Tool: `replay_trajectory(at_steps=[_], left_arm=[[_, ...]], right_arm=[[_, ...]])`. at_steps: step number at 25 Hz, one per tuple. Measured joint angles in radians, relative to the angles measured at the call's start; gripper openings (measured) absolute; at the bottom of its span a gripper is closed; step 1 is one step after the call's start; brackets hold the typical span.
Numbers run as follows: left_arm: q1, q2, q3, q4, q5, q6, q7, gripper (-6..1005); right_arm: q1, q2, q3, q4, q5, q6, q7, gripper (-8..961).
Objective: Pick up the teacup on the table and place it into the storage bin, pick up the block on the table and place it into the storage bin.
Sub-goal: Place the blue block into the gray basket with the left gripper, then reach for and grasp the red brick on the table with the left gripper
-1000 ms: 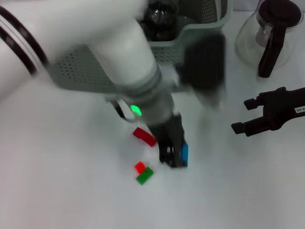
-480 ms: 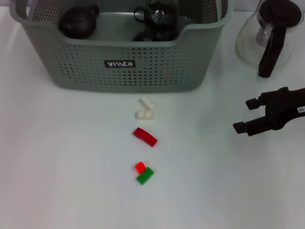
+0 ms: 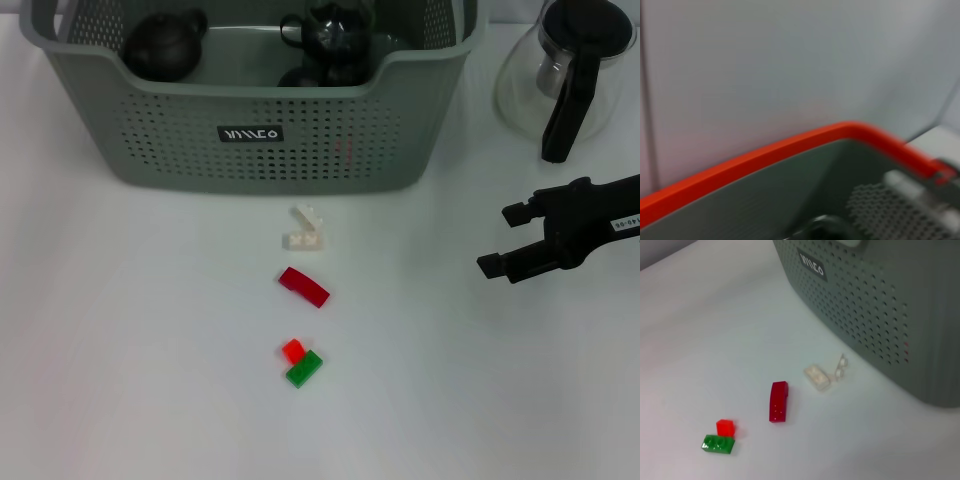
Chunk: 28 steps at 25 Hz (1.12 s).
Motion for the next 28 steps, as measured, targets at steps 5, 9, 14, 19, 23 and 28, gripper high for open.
replay_trajectory(at_steps=[5, 9, 14, 19, 23, 28], left_arm=[[-0.004, -0.043, 0.032, 0.062, 0.133, -0.065, -0.037, 558], [0.009, -0.051, 0.023, 0.176, 0.120, -0.012, -0.053, 609], [0.035, -0.058, 0.022, 0.343, 0.019, 0.277, 0.026, 716], [0.117, -0.182, 0.049, 0.531, -0.081, 0.540, 0.223, 838], [0.220, -0.274, 0.212, 0.655, -0.040, 0.561, 0.264, 910], [0.276, -0.285, 0.499, 0.607, 0.103, 0.428, 0.104, 910]], right_arm=[[0.003, 0.004, -0.001, 0.000, 0.000, -0.002, -0.001, 946], [0.004, 0.005, -0.001, 0.001, 0.000, -0.003, -0.001, 946], [0.005, 0.009, 0.002, 0.001, 0.000, -0.005, 0.004, 946], [0.007, 0.020, 0.010, 0.001, 0.004, 0.005, 0.007, 946], [0.006, 0.025, 0.011, 0.001, 0.003, 0.009, 0.017, 946], [0.005, 0.027, 0.012, 0.001, 0.001, 0.010, 0.027, 946]])
